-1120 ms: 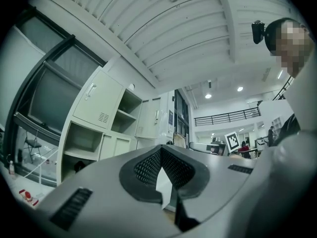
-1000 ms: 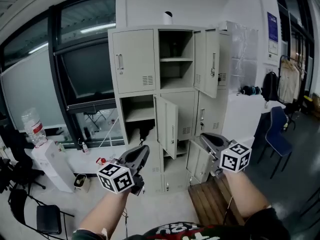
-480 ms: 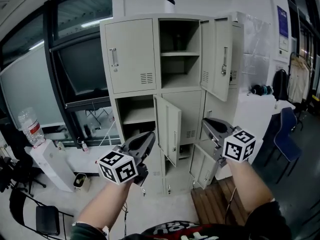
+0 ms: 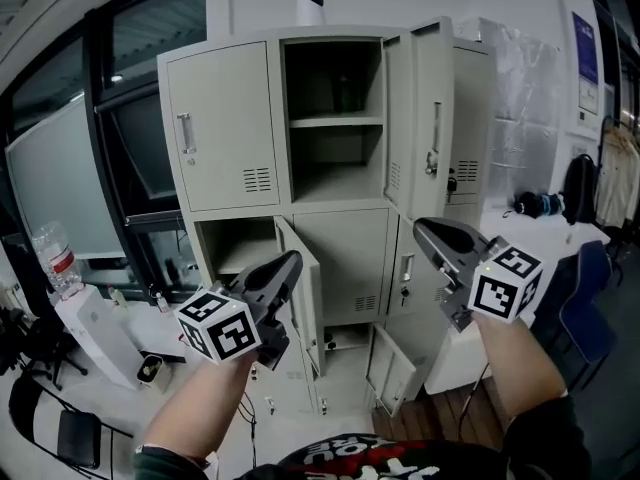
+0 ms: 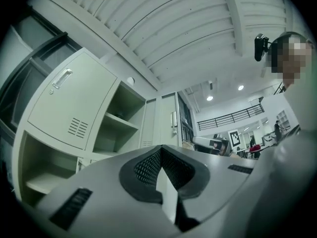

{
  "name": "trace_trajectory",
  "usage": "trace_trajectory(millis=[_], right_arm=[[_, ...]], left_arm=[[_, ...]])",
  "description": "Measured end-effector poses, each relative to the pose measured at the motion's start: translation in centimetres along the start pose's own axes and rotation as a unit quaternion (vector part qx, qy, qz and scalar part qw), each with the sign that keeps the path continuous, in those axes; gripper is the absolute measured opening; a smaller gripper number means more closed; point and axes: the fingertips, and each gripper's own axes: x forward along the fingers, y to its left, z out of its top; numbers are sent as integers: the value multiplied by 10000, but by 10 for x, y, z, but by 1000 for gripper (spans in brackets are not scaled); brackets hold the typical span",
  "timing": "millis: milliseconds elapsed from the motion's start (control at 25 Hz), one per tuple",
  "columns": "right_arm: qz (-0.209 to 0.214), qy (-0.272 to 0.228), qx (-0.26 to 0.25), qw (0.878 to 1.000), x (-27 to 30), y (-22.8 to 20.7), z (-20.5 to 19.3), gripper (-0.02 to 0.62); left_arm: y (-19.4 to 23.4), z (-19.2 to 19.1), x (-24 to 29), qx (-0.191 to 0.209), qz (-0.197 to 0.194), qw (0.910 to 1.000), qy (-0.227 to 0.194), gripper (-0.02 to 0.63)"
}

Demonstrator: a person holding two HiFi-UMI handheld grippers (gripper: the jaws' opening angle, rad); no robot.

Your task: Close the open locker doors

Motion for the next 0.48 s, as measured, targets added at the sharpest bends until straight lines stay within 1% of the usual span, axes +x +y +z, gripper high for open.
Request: trace_trajectory(millis=[80,200,400,440,480], right_arm=[[70,-97,-47,9999,-7,-19,18,37],[138,-309,-150,9993,-15,-46,50,37],[94,-660,-277,9974,-20,-94,103,39],[152,-685,-281,9971,-17,-102,110,47],[273,-693,-245,9969,-14,-109,116,81]], left_arm=[[-2,3,20,72,17,10000,-37,8],[-3,8,42,47,38,9999,-118,8],[1,15,54,132,125,9998,-119,8],[1,17,54,129,154,9997,-123,8],[2,18,53,127,165,9997,-132,8]])
